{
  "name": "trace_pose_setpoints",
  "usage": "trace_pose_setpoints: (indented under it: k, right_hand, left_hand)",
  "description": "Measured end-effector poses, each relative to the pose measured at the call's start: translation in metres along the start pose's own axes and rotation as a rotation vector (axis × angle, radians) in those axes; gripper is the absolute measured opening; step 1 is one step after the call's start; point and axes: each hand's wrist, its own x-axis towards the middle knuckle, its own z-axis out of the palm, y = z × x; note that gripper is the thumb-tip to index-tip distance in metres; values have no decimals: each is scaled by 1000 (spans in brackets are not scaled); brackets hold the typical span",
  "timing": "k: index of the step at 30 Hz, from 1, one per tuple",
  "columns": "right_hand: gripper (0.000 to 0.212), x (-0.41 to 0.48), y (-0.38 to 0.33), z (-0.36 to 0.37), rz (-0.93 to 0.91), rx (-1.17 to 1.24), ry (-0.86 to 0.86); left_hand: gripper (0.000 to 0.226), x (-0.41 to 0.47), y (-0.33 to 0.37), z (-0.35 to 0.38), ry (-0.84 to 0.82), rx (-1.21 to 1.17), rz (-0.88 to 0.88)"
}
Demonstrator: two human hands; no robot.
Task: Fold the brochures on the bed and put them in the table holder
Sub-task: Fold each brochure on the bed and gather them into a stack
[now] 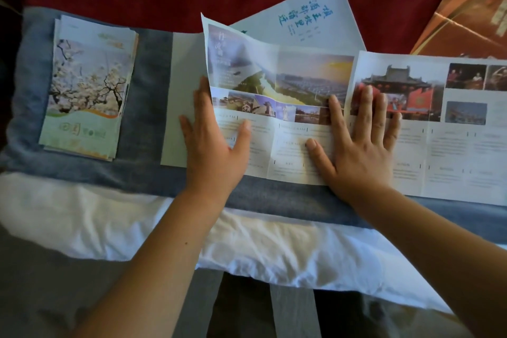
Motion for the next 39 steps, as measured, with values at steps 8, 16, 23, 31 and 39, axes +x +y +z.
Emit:
trace_pose_setpoints:
  k: [8,16,23,31,39]
  right_hand:
    - [68,1,-15,-21,-96,49,-34]
    - [66,-13,-63,-3,-284,123,-109]
    - [68,-11,-57,-5,-281,143,-70]
    - [69,29,-58,-29,-177,167,-31]
    - [69,48,-67,-4,-111,162,4]
  left_hand:
    - [80,-19,34,3,73,-157,-49]
    - [77,-31,35,4,-87,-241,-45]
    - [76,-26,14,6,-113,-11,122]
    - [58,-14,-1,3,-111,-230,146]
    - [81,14,-11,-5,-43,-155,220]
